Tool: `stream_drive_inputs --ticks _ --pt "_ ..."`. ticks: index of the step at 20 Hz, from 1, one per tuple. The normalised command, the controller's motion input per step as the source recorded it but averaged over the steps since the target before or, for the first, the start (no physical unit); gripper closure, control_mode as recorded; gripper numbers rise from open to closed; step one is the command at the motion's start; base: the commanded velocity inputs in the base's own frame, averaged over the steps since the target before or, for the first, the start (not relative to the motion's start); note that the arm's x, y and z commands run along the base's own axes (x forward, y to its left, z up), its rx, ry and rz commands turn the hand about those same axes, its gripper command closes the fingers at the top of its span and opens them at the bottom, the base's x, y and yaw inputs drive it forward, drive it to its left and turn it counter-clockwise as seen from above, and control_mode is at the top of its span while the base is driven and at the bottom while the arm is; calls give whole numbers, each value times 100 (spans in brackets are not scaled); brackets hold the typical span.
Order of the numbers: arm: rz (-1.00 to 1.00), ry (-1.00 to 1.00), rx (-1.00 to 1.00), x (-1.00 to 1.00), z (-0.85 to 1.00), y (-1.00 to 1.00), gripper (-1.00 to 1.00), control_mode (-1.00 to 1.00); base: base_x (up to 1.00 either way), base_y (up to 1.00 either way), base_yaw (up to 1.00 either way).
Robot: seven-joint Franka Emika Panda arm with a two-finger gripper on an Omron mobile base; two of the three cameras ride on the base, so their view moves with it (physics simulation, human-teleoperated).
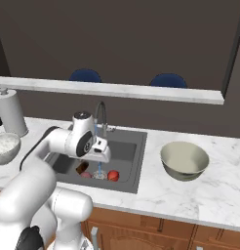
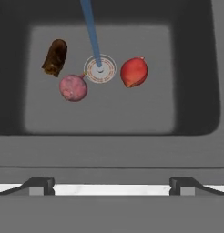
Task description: Pick the onions from the sink and place them in one bowl. Place the sweet potato in the other bowl. Then turn off the sink faucet.
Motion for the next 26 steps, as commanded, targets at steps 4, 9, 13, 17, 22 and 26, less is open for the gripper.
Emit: stream_drive_inputs --ticks 4,9,13,17,22,26 --pt "0 1 0 0 0 -7 -100 -100 0 0 0" --pt "0 0 0 0 -4 0 -100 -100 0 0 0" --pt "0 0 0 0 -15 0 -100 -100 0 0 0" --pt "0 0 0 1 -20 -1 -100 -100 0 0 0" --pt "0 0 0 0 -13 -2 -100 -100 0 0 0" --pt "0 0 0 0 -22 -6 -100 -100 0 0 0"
